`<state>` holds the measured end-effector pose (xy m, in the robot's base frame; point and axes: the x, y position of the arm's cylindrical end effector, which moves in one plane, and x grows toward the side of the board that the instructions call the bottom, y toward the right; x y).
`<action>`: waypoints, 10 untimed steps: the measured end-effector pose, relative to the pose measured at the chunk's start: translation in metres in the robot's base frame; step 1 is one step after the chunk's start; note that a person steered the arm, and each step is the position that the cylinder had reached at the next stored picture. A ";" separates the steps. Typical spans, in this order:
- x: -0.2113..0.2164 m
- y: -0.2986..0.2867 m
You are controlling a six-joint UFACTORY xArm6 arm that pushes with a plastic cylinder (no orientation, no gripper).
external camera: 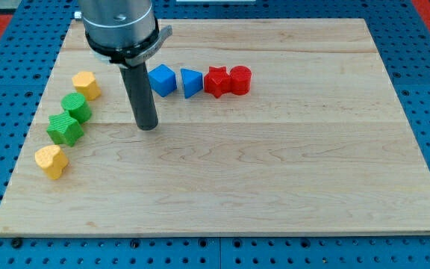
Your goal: Slide the blue cube towards the top left
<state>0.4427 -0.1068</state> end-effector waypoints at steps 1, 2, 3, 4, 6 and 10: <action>-0.012 0.000; -0.020 0.009; -0.032 0.025; -0.048 0.071; -0.107 0.063; -0.187 -0.017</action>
<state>0.2556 -0.1237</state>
